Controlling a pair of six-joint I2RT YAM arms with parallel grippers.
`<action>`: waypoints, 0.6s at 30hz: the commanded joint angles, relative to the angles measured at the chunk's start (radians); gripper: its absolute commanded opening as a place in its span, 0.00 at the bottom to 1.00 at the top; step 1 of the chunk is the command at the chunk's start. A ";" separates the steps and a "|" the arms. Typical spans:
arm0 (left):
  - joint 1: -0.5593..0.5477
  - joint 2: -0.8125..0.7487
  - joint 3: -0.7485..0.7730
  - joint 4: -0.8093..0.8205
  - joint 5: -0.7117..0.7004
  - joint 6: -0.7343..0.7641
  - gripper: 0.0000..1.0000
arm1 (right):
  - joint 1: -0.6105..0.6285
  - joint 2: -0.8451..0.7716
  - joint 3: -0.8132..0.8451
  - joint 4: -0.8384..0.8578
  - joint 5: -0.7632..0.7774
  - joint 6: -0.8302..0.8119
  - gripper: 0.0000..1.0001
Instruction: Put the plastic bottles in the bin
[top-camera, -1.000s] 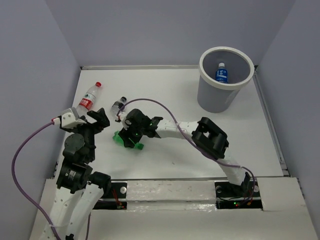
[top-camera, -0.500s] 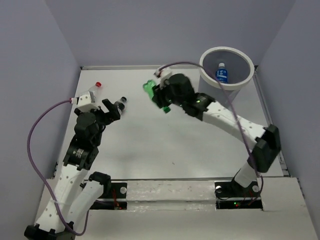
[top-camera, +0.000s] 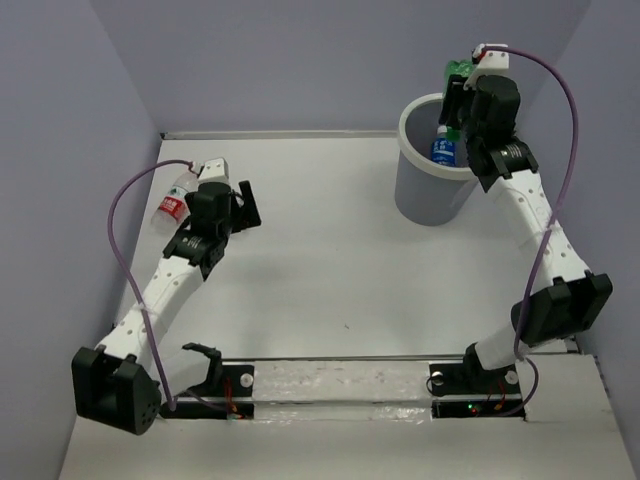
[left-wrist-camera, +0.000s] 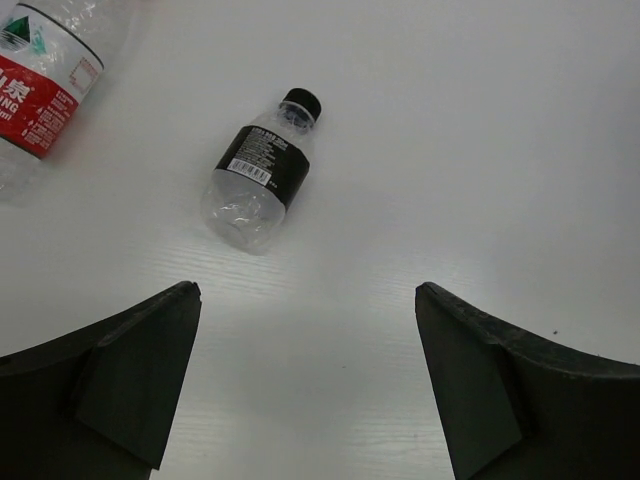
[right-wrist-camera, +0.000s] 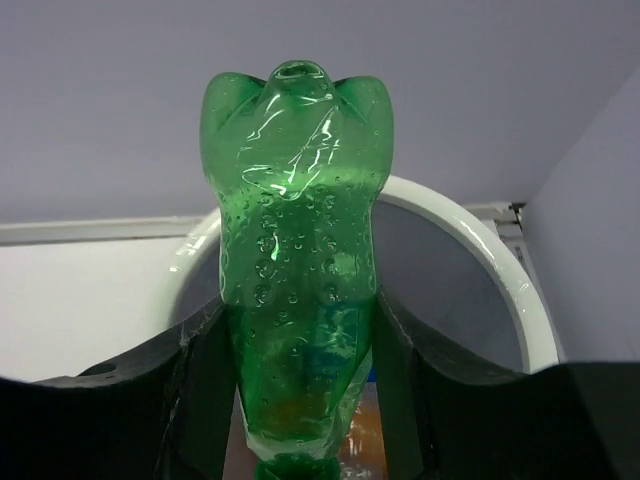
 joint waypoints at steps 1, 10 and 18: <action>0.006 0.130 0.113 -0.012 -0.078 0.083 0.99 | -0.076 0.055 0.003 -0.003 0.003 0.014 0.50; 0.007 0.437 0.280 -0.090 -0.134 0.146 0.99 | -0.110 -0.034 -0.054 -0.001 -0.085 0.112 1.00; 0.073 0.571 0.290 -0.069 -0.079 0.187 0.99 | -0.110 -0.262 -0.212 0.045 -0.372 0.224 1.00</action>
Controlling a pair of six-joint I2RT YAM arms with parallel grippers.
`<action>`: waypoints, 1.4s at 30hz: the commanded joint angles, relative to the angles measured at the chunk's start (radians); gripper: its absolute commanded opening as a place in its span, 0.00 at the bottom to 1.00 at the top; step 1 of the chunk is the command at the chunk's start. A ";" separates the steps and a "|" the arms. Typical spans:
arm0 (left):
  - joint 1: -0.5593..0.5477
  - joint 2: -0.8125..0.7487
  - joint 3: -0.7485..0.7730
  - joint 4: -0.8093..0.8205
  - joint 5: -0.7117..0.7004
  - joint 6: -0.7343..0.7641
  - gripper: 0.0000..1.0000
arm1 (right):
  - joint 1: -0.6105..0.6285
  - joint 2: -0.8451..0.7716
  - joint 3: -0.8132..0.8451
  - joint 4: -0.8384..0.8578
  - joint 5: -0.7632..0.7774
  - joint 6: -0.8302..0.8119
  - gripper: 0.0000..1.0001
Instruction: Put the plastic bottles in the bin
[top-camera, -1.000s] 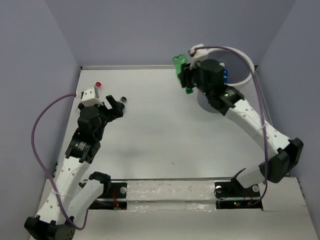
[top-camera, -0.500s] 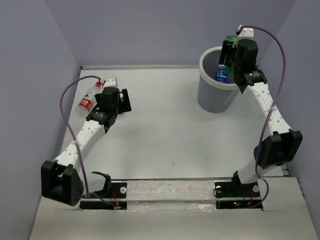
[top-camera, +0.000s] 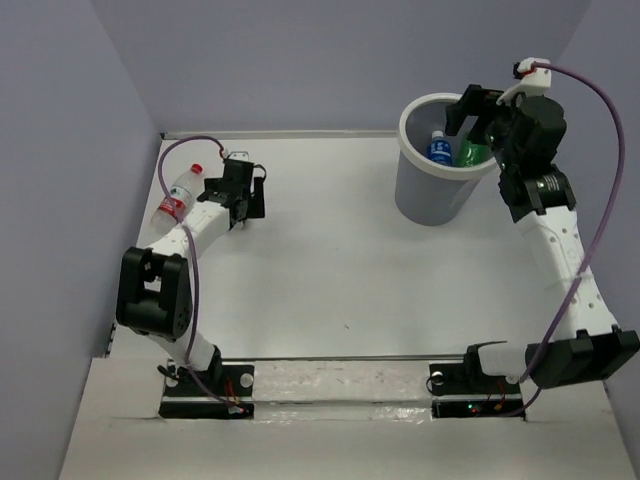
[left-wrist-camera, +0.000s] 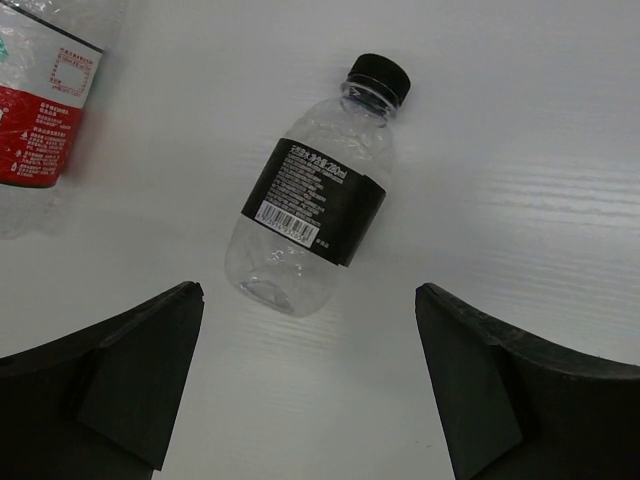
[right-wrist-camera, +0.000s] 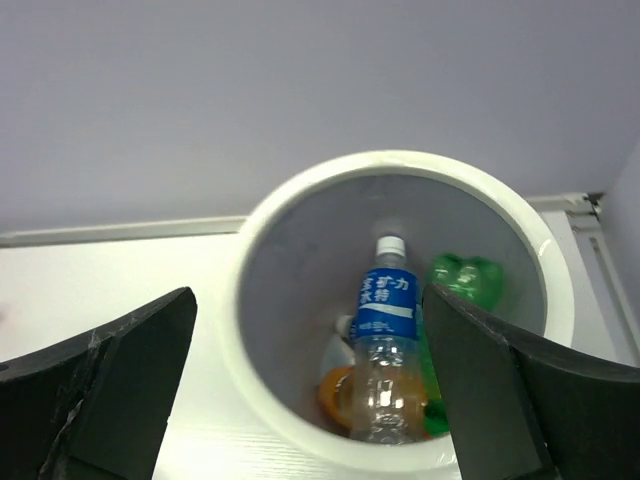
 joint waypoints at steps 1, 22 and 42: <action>0.055 0.047 0.039 -0.013 0.012 0.041 0.99 | 0.003 -0.156 -0.096 0.082 -0.192 0.085 1.00; 0.156 0.372 0.179 -0.041 0.290 0.070 0.69 | 0.292 -0.248 -0.257 0.127 -0.302 0.102 1.00; -0.244 -0.048 0.495 0.279 0.626 -0.195 0.50 | 0.338 -0.601 -0.403 0.027 -0.028 0.169 1.00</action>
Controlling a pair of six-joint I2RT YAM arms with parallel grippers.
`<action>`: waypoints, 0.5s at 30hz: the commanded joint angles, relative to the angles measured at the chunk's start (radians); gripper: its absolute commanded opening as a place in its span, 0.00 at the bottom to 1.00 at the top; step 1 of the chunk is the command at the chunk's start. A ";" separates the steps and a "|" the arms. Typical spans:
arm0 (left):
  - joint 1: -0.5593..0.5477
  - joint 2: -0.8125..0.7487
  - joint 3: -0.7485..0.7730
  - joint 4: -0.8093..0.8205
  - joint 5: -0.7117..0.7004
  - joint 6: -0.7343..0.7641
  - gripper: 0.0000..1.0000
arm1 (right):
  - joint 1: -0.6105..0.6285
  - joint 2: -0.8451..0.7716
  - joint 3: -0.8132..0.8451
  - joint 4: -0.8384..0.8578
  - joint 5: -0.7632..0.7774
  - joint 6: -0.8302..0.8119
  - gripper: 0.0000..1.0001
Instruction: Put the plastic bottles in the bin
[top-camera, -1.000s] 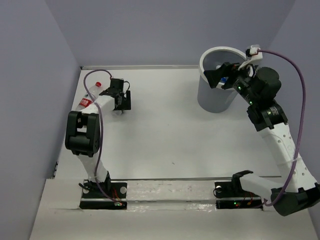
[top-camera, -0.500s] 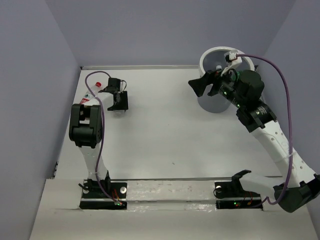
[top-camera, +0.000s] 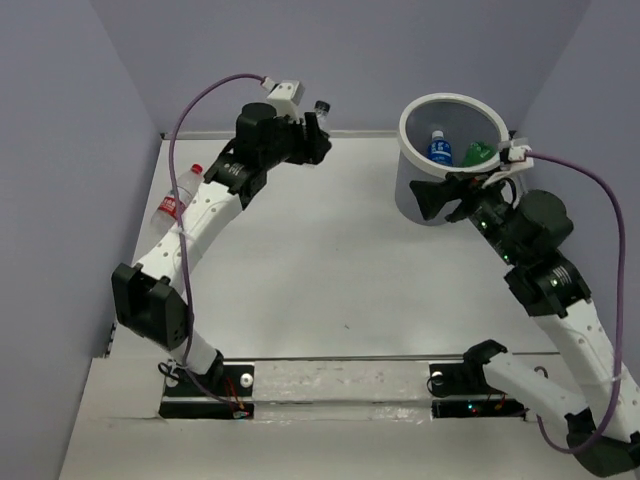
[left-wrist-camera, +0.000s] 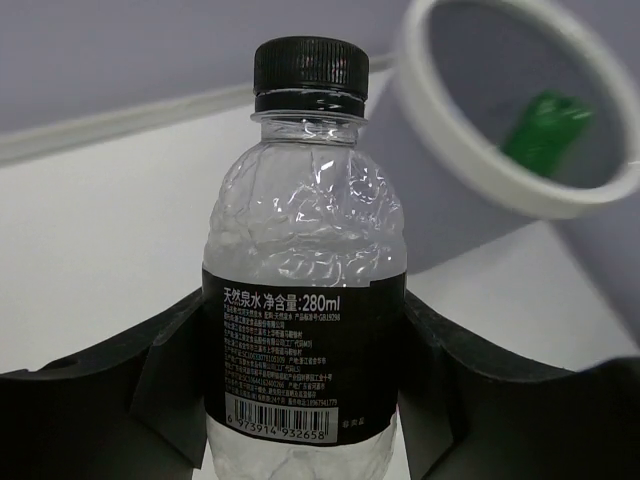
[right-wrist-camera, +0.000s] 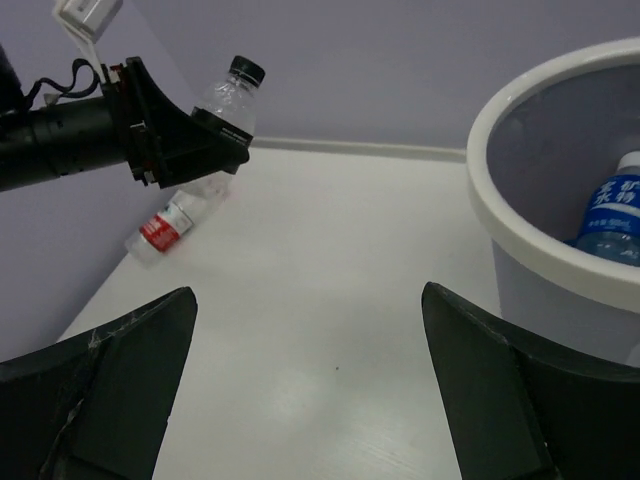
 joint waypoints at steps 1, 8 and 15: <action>-0.153 -0.029 0.119 0.235 0.103 -0.125 0.50 | 0.010 -0.134 0.050 -0.018 0.123 0.028 1.00; -0.306 0.245 0.440 0.313 0.068 -0.168 0.53 | 0.010 -0.213 0.092 -0.052 0.099 0.057 1.00; -0.398 0.613 0.896 0.378 0.048 -0.261 0.55 | 0.010 -0.251 0.104 -0.038 0.002 0.081 1.00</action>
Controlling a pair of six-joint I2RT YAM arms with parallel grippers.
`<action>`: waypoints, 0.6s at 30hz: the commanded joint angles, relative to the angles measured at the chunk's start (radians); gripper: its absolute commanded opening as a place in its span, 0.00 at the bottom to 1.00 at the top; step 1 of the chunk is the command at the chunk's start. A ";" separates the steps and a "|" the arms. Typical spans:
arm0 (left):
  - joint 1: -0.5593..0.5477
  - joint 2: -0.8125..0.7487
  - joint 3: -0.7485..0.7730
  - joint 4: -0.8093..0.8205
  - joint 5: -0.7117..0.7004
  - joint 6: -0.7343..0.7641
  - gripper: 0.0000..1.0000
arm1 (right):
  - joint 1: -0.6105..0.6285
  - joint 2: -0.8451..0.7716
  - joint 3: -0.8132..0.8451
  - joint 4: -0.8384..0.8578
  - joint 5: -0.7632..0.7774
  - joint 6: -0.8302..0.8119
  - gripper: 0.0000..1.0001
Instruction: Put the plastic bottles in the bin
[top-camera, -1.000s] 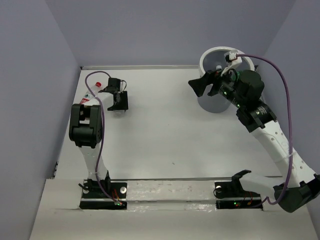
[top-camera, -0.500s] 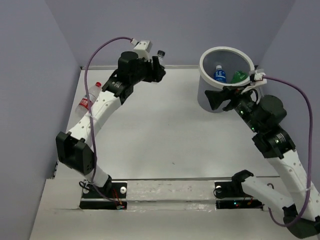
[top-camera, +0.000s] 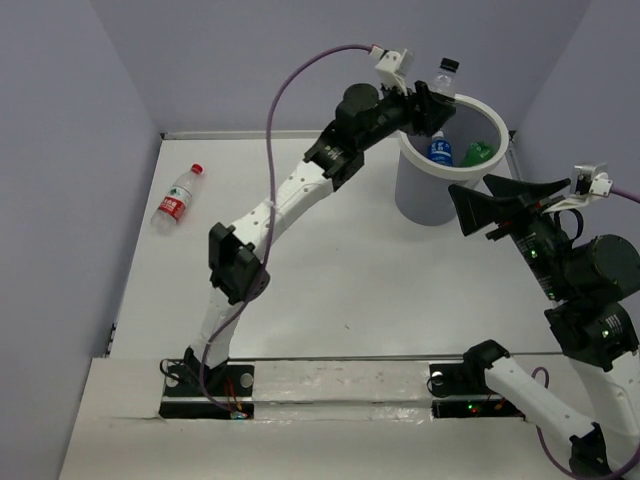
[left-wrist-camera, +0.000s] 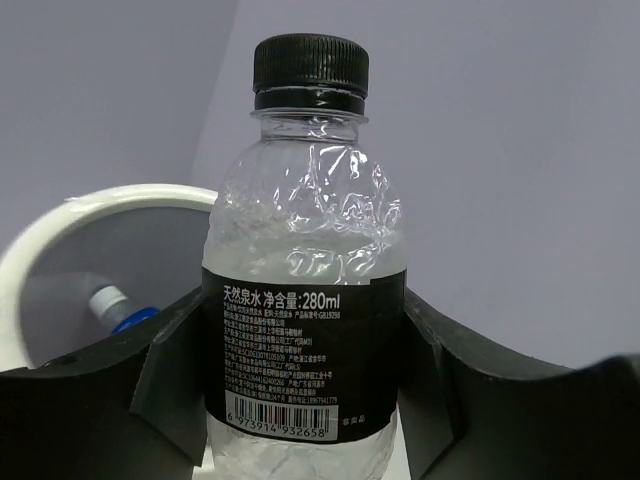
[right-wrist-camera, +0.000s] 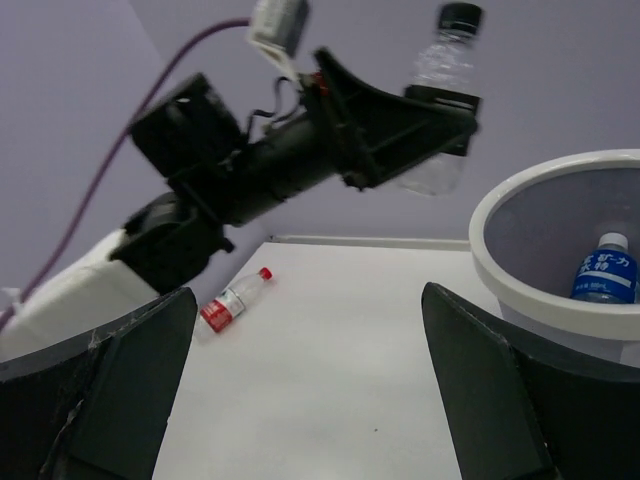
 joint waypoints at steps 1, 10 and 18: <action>-0.039 0.203 0.252 0.063 -0.025 -0.099 0.57 | 0.010 -0.025 0.029 -0.003 -0.076 0.019 1.00; -0.079 0.365 0.311 0.253 -0.177 -0.134 0.99 | 0.010 -0.049 -0.003 0.017 -0.194 0.024 1.00; -0.074 0.304 0.339 0.284 -0.188 -0.041 0.99 | 0.010 -0.036 -0.015 0.021 -0.214 0.009 1.00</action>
